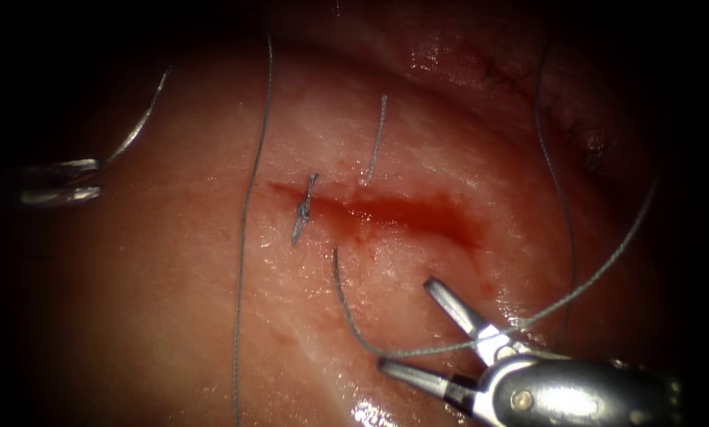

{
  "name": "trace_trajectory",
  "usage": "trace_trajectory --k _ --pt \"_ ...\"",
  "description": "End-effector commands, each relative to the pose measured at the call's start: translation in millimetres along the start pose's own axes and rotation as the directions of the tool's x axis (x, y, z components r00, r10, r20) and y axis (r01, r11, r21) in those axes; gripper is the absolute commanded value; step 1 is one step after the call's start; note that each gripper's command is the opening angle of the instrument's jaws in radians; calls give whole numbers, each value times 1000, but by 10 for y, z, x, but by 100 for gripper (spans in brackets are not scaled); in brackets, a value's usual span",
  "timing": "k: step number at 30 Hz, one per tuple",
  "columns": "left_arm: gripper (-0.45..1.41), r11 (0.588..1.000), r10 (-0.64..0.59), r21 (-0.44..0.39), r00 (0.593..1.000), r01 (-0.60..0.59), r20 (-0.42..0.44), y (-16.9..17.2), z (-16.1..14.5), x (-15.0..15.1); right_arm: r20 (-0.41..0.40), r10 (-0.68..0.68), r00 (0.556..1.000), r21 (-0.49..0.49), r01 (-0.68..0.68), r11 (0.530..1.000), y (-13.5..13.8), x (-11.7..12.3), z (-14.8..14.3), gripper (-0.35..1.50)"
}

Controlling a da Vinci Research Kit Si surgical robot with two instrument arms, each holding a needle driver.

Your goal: Wound Closure

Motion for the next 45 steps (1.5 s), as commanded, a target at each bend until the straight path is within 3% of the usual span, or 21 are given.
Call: trace_trajectory --k 1,4,5,7,12,18,21,23,24,27,34,45 --pt "-45 1000 -3 -2 1000 3 0 6 6 -7 44 -9 999 -5 9 1000 6 -12 4 148" --pt "-45 1000 -3 -2 1000 3 0 7 5 -6 104 -128 986 45 124 991 24 -27 -4 148" --pt "-45 1000 -4 -2 1000 4 0 7 5 -6 166 -233 958 111 216 970 31 -36 -15 148" --pt "-45 1000 -4 -3 1000 4 0 6 4 -6 222 -310 925 164 277 947 35 -40 -27 148" --pt "-45 1000 -4 -2 1000 4 0 6 4 -6 274 -350 896 132 326 936 51 -46 -52 148" --pt "-45 1000 -4 -2 1000 4 1 7 4 -5 274 -376 885 225 321 920 60 -61 -82 148" --pt "-45 1000 -4 -1 1000 4 1 7 5 -6 250 -135 959 89 116 989 82 -63 -84 133" --pt "-45 1000 -4 -1 1000 4 1 7 6 -6 174 9 985 1 -10 1000 94 -62 -76 133" --pt "-45 1000 -4 -2 1000 4 -1 7 6 -5 51 156 986 -4 -156 988 104 -60 -64 114" --pt "-45 1000 -4 -2 1000 4 -2 9 8 -5 -24 305 952 -7 -306 952 115 -61 -39 106" --pt "-45 1000 -3 -6 1000 3 -2 9 8 -5 -46 440 897 3 -440 898 139 -71 49 104" --pt "-45 1000 -3 -6 1000 3 -2 9 8 -5 -62 598 799 -8 -600 800 156 -100 146 104"
